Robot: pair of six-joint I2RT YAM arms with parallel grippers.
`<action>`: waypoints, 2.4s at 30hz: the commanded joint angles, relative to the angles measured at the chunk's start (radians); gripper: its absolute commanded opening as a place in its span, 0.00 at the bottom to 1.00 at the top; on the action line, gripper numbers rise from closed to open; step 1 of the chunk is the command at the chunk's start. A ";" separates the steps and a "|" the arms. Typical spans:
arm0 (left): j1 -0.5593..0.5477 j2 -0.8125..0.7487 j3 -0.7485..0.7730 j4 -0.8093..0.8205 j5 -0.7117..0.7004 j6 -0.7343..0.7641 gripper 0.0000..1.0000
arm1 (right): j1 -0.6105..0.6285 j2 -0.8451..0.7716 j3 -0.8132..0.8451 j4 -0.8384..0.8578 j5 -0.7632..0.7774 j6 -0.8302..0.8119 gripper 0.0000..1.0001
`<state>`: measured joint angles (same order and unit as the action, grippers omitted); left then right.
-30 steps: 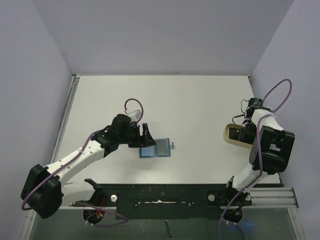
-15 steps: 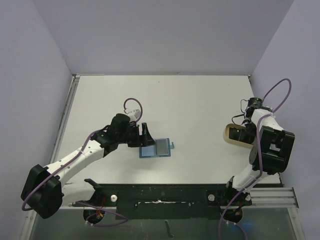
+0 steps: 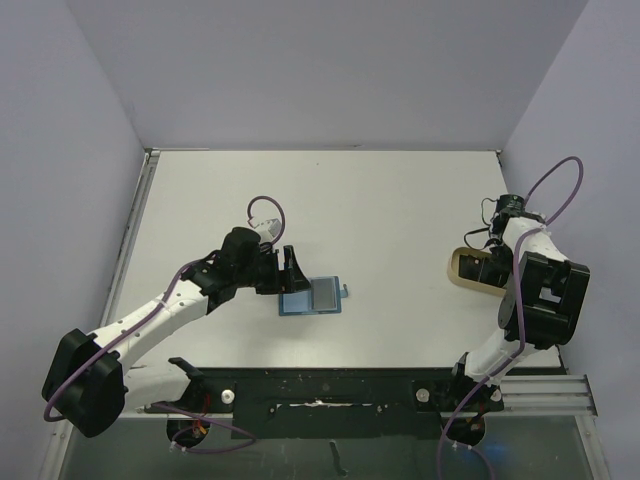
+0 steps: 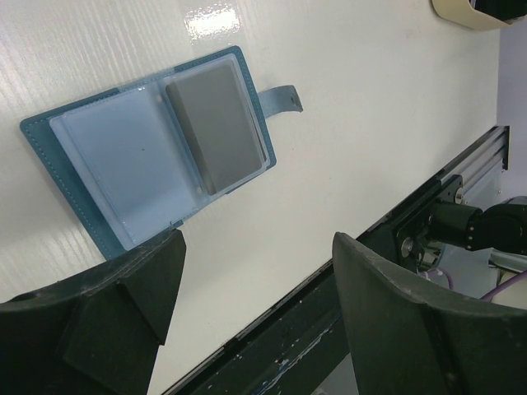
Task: Put the credit cards into the card holder
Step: Pick up the credit card from the storage box.
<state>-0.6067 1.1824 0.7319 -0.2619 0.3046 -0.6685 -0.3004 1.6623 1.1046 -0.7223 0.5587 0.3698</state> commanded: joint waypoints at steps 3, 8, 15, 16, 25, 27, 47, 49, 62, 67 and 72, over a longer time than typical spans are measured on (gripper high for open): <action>0.005 -0.002 0.020 0.047 0.022 0.015 0.71 | -0.008 -0.035 0.032 0.028 0.032 -0.009 0.25; 0.005 -0.004 0.020 0.049 0.022 0.014 0.71 | -0.007 -0.035 0.035 0.026 0.033 -0.010 0.22; 0.005 -0.006 0.023 0.048 0.022 0.015 0.71 | -0.007 -0.032 0.042 0.019 0.035 -0.011 0.32; 0.005 -0.006 0.023 0.047 0.023 0.015 0.71 | -0.006 -0.031 0.043 0.019 0.035 -0.011 0.32; 0.004 -0.009 0.021 0.047 0.022 0.014 0.71 | -0.006 -0.030 0.041 0.021 0.033 -0.014 0.38; 0.005 -0.008 0.022 0.047 0.023 0.014 0.71 | -0.006 -0.030 0.041 0.020 0.033 -0.014 0.39; 0.004 -0.006 0.021 0.050 0.027 0.014 0.71 | 0.000 -0.039 0.049 0.016 0.042 -0.019 0.25; 0.004 -0.006 0.021 0.050 0.027 0.014 0.71 | 0.000 -0.040 0.050 0.015 0.040 -0.020 0.24; 0.005 -0.007 0.022 0.050 0.027 0.014 0.71 | 0.001 -0.061 0.070 0.007 0.027 -0.033 0.13; 0.004 -0.006 0.019 0.052 0.027 0.014 0.71 | 0.015 -0.079 0.074 0.003 -0.034 -0.036 0.10; 0.004 0.001 0.018 0.046 0.015 0.010 0.71 | 0.059 -0.133 0.101 -0.023 -0.130 -0.031 0.02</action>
<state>-0.6067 1.1824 0.7319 -0.2592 0.3149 -0.6685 -0.2741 1.6238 1.1397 -0.7319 0.4805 0.3462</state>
